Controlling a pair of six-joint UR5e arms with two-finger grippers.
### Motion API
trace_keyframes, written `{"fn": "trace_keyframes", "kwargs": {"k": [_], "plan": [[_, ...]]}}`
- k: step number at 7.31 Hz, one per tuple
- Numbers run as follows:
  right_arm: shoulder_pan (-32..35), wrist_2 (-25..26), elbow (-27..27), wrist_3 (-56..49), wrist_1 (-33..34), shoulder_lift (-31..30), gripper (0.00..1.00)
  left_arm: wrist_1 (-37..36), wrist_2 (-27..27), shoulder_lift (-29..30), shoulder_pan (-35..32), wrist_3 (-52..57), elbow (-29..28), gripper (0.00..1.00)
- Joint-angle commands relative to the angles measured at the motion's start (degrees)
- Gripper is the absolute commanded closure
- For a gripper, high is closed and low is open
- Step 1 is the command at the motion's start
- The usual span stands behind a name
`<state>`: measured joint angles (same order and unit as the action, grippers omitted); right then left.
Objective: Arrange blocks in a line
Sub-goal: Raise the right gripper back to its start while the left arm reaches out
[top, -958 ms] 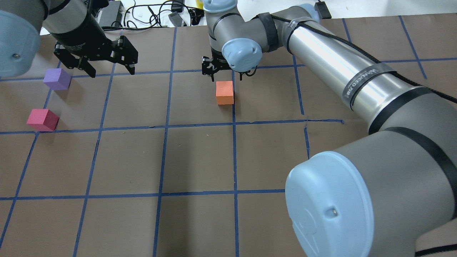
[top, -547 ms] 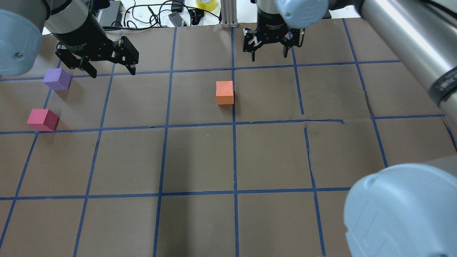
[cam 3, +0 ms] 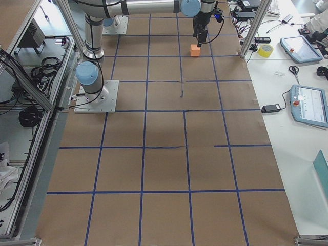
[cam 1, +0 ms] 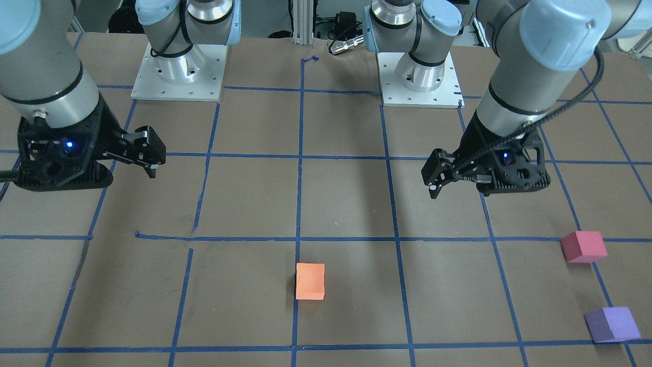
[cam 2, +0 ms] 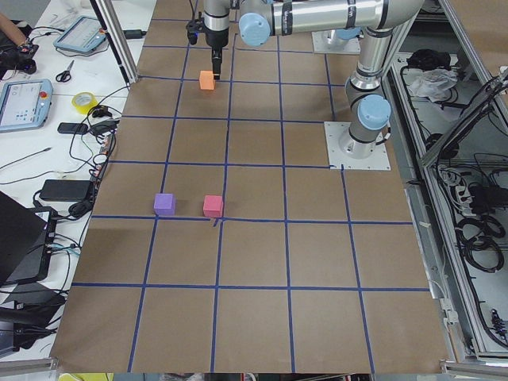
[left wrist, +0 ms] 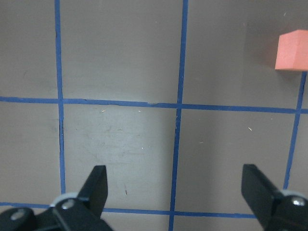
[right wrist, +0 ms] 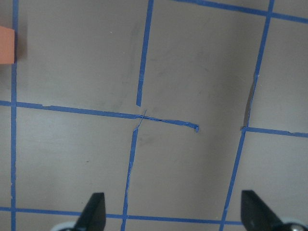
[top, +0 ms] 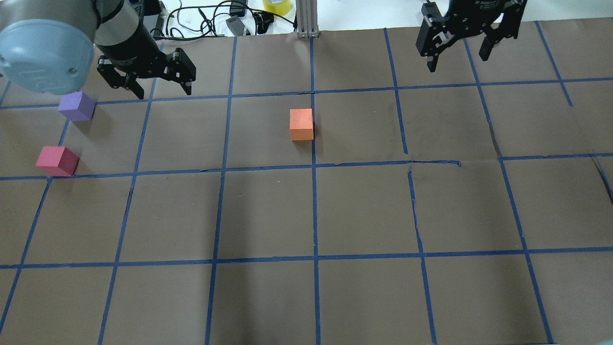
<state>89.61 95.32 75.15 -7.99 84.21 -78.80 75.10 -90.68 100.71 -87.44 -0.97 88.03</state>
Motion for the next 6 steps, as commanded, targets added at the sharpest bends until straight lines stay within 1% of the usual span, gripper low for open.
{"fn": "trace_keyframes", "kwargs": {"k": [1, 2, 3, 4, 5, 6], "plan": [[-0.75, -0.65, 7.18, -0.01, 2.53, -5.4, 0.0, -7.39, 0.06, 6.84, -2.02, 0.0, -1.19, 0.0], [-0.84, -3.1, 8.86, -0.18, 5.58, -5.4, 0.0, -7.6, -0.03, 9.57, -4.39, -0.87, -2.68, 0.0], [-0.84, -5.99, 9.4, -0.27, 6.57, -5.49, 0.0, -8.82, 0.06, 12.81, -7.11, -2.61, -4.35, 0.0], [-0.93, -5.85, 9.4, -0.27, 6.58, -5.92, 0.0, -15.01, 0.06, 16.24, -10.18, -4.63, -5.06, 0.0], [-1.1, -5.24, 9.31, -0.27, 6.32, -6.8, 0.0, -17.51, 0.06, 18.97, -12.13, -6.22, -5.59, 0.0], [-1.19, -4.97, 9.4, -0.36, 5.45, -8.11, 0.0, -18.23, 0.06, 20.39, -13.97, -5.63, -6.2, 0.0]]}}
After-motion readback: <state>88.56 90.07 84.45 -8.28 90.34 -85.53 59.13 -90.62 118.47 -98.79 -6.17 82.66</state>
